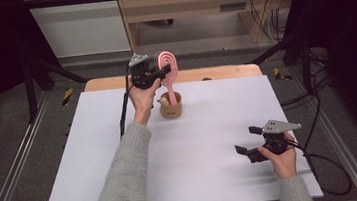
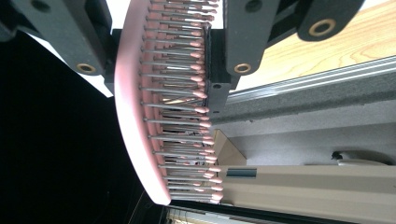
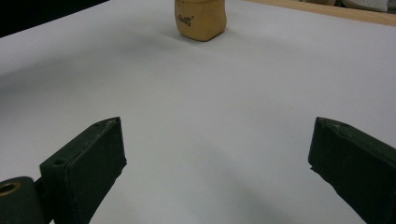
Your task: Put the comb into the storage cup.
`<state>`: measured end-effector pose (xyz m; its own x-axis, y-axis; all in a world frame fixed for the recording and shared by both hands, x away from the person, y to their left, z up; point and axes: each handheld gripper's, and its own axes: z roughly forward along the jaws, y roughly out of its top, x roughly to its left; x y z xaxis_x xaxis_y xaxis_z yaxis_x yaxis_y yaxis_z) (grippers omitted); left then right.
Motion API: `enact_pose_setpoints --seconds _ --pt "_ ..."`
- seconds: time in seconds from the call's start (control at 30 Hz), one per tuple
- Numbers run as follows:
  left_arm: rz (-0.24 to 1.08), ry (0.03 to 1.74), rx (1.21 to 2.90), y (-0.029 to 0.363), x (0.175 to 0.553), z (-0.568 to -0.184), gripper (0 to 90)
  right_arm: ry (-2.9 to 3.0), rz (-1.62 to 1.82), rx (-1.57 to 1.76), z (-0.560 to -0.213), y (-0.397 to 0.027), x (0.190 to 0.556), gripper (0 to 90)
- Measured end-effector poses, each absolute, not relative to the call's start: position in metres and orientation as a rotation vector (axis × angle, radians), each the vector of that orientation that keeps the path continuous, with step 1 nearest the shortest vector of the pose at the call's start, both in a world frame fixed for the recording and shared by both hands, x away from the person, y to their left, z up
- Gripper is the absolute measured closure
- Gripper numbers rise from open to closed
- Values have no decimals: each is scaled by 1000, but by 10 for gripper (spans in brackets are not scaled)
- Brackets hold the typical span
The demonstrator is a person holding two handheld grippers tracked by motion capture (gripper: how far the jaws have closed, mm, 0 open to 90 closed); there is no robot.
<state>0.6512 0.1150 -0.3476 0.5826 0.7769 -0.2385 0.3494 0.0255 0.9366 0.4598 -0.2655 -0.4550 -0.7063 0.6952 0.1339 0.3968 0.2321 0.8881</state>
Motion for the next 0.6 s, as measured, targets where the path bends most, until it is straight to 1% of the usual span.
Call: enact_pose_setpoints --seconds 0.6 --pt "407 989 1551 122 651 -370 631 2219 1465 1017 -455 -265 460 44"
